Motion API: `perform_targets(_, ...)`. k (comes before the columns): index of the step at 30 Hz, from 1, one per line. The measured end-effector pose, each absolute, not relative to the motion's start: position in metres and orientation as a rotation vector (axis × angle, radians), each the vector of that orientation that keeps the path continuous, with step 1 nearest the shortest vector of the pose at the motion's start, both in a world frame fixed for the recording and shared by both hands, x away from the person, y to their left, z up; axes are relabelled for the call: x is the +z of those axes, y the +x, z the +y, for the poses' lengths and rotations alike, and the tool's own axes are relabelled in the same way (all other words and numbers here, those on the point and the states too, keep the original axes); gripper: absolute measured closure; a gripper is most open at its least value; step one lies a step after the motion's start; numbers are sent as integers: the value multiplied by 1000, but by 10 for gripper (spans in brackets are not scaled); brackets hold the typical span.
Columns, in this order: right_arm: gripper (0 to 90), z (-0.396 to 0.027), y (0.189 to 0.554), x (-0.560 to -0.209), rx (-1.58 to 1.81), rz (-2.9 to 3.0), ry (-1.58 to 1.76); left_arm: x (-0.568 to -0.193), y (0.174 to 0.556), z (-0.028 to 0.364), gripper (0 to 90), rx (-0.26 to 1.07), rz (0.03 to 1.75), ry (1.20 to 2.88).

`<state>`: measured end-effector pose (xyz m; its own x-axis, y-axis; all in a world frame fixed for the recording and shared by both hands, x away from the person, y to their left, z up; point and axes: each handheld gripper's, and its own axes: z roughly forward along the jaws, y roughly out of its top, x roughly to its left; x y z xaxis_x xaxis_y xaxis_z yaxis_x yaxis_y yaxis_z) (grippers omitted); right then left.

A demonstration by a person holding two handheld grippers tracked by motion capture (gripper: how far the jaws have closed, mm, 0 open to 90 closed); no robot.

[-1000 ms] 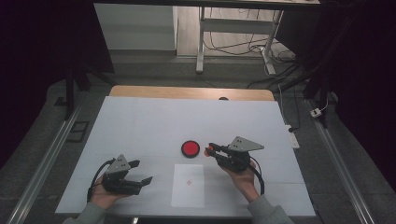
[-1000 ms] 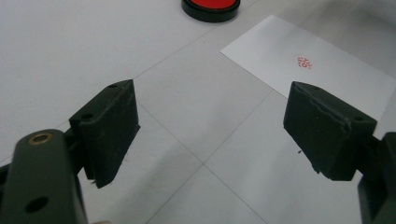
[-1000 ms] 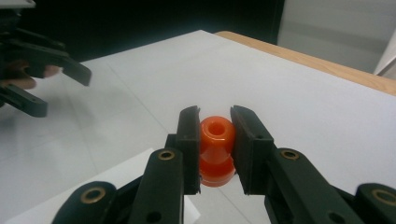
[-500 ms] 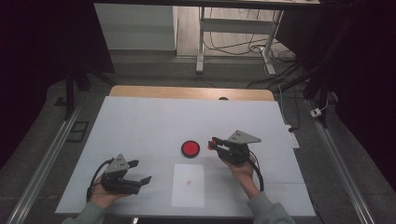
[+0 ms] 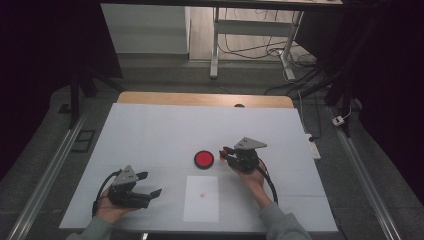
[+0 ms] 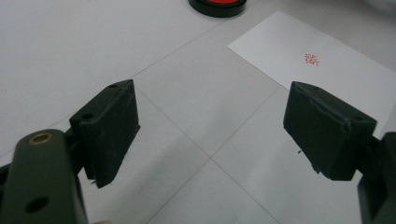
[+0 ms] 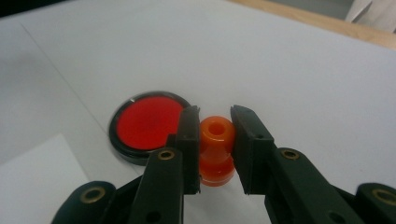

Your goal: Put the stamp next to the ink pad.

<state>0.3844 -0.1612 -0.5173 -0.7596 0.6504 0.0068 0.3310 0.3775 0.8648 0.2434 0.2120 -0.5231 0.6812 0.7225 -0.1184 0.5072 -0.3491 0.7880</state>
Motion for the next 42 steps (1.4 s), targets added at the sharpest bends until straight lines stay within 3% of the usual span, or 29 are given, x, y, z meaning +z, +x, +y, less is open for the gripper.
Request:
perform_targets(16,711,-153,394,-528,1249,2352,884,-526,244,217,187,317,976,2025)
perform_targets(24,525,-155,392,-522,1286,2317,891,-526,246,218,188,312,999,2018)
perform_targets(28,488,-160,386,-512,1331,2282,877,-526,246,219,188,312,1003,2016)
perform_targets(42,481,-208,338,-492,1367,2269,828,-527,247,224,190,307,1028,2005)
